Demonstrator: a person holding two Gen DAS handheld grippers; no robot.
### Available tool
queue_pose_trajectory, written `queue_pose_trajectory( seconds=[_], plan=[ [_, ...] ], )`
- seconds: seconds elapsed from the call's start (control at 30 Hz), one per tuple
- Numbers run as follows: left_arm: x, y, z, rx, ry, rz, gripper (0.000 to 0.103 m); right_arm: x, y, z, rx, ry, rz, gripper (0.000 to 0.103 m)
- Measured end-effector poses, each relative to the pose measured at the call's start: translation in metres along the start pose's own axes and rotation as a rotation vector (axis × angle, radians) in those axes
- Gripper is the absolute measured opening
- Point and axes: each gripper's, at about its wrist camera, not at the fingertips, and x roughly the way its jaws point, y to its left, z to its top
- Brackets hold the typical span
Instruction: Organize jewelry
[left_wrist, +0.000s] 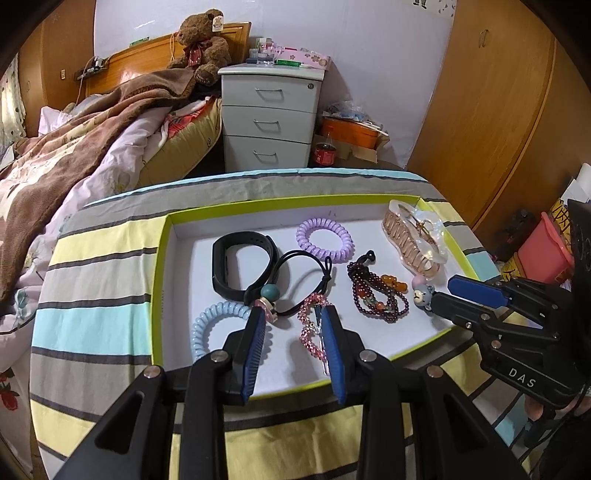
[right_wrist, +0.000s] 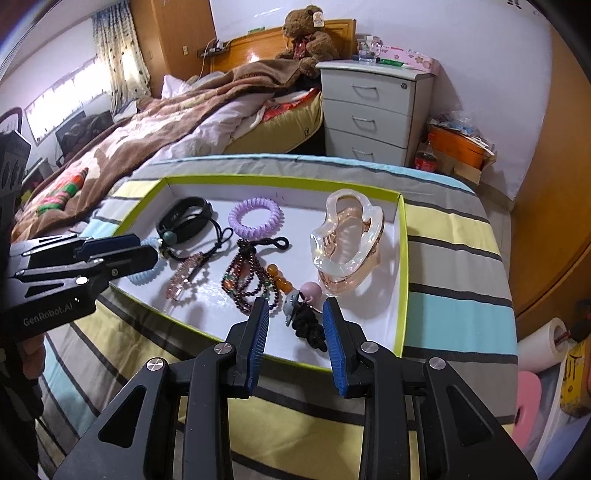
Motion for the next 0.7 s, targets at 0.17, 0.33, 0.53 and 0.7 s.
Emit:
queue_pose_trajectory(
  seconds=[0.17, 0.33, 0.53, 0.7],
  plan=[
    [-0.016, -0.003, -0.005, -0.002, -0.028, 0.032, 0.042, -0.012, 0.004, -0.003, 0.014, -0.023, -0.006, 0.032],
    [-0.032, -0.008, -0.013, -0.003, -0.049, 0.060, 0.047, -0.029, 0.011, -0.009, 0.028, -0.058, -0.001, 0.033],
    [-0.050, -0.013, -0.026, -0.015, -0.076, 0.096, 0.048, -0.051, 0.021, -0.017, 0.045, -0.102, -0.007, 0.036],
    [-0.064, -0.016, -0.038, -0.032, -0.103, 0.157, 0.048, -0.068, 0.025, -0.027, 0.067, -0.135, -0.013, 0.046]
  ],
)
